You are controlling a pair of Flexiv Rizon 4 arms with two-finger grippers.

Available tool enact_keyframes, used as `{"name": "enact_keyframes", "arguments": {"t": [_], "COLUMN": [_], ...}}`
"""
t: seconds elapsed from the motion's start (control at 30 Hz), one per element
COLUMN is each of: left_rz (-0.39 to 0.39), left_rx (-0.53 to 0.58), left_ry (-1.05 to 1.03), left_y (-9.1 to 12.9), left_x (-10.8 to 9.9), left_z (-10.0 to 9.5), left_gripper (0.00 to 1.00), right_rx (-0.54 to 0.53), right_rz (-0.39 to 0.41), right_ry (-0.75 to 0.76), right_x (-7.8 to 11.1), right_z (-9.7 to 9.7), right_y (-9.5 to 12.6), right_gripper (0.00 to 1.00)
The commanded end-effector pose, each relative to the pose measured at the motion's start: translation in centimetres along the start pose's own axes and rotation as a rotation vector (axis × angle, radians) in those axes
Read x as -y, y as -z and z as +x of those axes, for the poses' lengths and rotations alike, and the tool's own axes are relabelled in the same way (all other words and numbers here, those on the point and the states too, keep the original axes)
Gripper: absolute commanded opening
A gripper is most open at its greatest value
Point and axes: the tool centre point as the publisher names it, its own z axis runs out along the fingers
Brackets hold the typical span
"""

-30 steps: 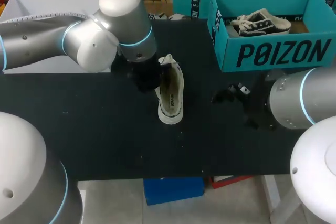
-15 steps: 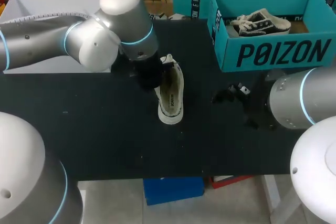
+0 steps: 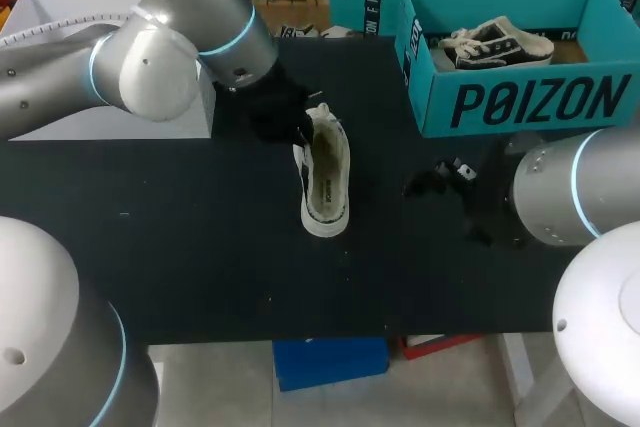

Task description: Take the shoe out of the shoebox, open the shoe tongue, remove and reinsert the insole, then place the shoe into the shoebox

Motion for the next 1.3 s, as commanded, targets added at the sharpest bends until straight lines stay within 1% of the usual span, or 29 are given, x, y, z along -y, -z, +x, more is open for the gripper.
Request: {"name": "enact_keyframes", "arguments": {"t": [0.03, 0.2, 0.33, 0.43, 0.6, 0.73, 0.83, 1.0, 1.17, 1.3], "left_rz": [-0.016, -0.038, -0.038, -0.039, -0.034, -0.039, -0.046, -0.027, 0.016, 0.046], "left_rx": [0.029, 0.063, 0.104, 0.141, 0.228, 0.248, 0.252, 0.224, 0.192, 0.169], "left_ry": [0.008, 0.06, 0.118, 0.159, 0.203, 0.19, 0.176, 0.166, 0.153, 0.138], "left_y": [1.1, 0.7, 0.3, 0.4, 2.1, 3.4, 3.7, 2.5, 0.8, 0.0], "left_x": [-0.6, -1.9, -2.9, -3.6, -4.3, -4.5, -4.6, -4.6, -3.6, -2.7], "left_z": [0.6, 0.7, 0.7, 0.6, -0.4, -1.1, -1.3, -1.0, -0.7, -0.5], "left_gripper": [0.0, 0.0, 0.0, 0.0, 0.0, 0.0, 0.0, 0.0, 0.0, 0.0], "right_rx": [0.002, 0.002, 0.002, 0.002, 0.002, 0.002, 0.002, 0.002, 0.002, 0.002], "right_rz": [-0.019, -0.019, -0.019, -0.019, -0.019, -0.019, -0.019, -0.019, -0.019, -0.019], "right_ry": [-0.005, -0.005, -0.005, -0.005, -0.005, -0.005, -0.005, -0.005, -0.005, -0.005], "right_x": [0.5, 0.5, 0.5, 0.5, 0.5, 0.5, 0.5, 0.5, 0.5, 0.5], "right_z": [0.3, 0.3, 0.3, 0.3, 0.3, 0.3, 0.3, 0.3, 0.3, 0.3], "right_y": [-0.6, -0.6, -0.6, -0.6, -0.6, -0.6, -0.6, -0.6, -0.6, -0.6], "right_gripper": [1.0, 1.0, 1.0, 1.0, 1.0, 1.0, 1.0, 1.0, 1.0, 1.0]}}
